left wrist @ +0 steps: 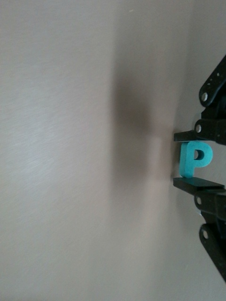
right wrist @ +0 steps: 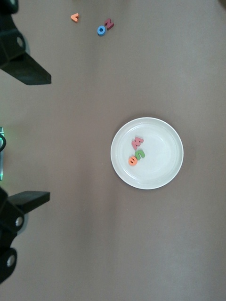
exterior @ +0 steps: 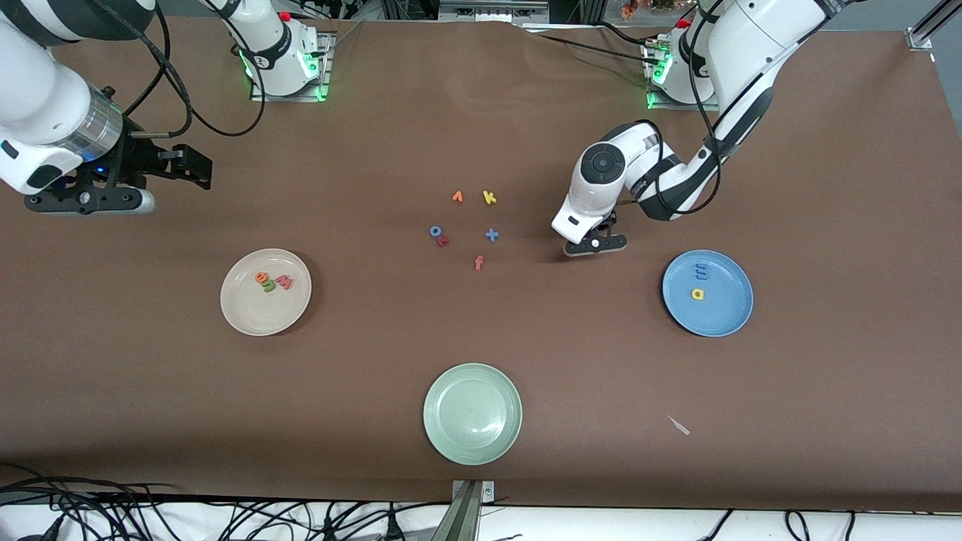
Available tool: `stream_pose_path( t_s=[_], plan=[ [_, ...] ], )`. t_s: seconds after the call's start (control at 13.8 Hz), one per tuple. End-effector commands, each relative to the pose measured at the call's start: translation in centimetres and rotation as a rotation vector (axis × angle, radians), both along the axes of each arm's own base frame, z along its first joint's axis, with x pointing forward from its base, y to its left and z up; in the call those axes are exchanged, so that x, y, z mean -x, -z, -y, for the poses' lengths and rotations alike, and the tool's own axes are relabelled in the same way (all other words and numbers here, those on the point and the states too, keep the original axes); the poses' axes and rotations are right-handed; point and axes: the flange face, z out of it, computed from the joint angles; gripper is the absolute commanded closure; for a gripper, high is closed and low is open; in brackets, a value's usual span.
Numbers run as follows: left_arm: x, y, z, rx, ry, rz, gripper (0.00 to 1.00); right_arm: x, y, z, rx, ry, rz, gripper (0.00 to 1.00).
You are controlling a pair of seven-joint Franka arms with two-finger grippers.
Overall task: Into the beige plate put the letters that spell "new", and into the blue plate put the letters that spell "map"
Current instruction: 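Grasp the teal letter with the left gripper, then carry the teal letter onto the blue plate and open the left gripper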
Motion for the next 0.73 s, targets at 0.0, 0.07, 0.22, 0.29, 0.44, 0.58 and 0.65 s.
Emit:
stream_pose_path(
  t_s=[0.0,0.07,0.22,0.29,0.44,0.58,0.65],
  plan=[
    [-4.5,-1.7,-3.0,0.018,0.05,-0.047,0.86,0.0,-0.4,0.2,-0.015,0.0,-0.009,0.0],
    [-6.2,-2.4,-5.0,0.028,0.086,-0.081,0.86,0.0,-0.4,0.2,-0.015,0.0,-0.009,0.0],
    [-9.5,-4.3,-9.0,0.028,0.158,-0.135,0.86,0.0,-0.4,0.2,-0.015,0.002,-0.009,0.0],
    [-11.0,-4.9,-11.1,0.036,0.191,-0.159,0.86,0.0,-0.4,0.2,-0.015,0.002,-0.009,0.0],
    [-13.0,-5.7,-15.2,0.051,0.281,-0.201,0.86,0.0,-0.4,0.2,-0.015,0.0,-0.009,0.0],
    [-14.1,-5.0,-19.0,0.053,0.354,-0.225,0.86,0.0,-0.4,0.2,-0.015,0.002,-0.009,0.0],
    [-14.2,-3.2,-21.3,0.056,0.395,-0.258,0.86,0.0,-0.4,0.2,-0.015,0.0,-0.009,0.0]
  ],
)
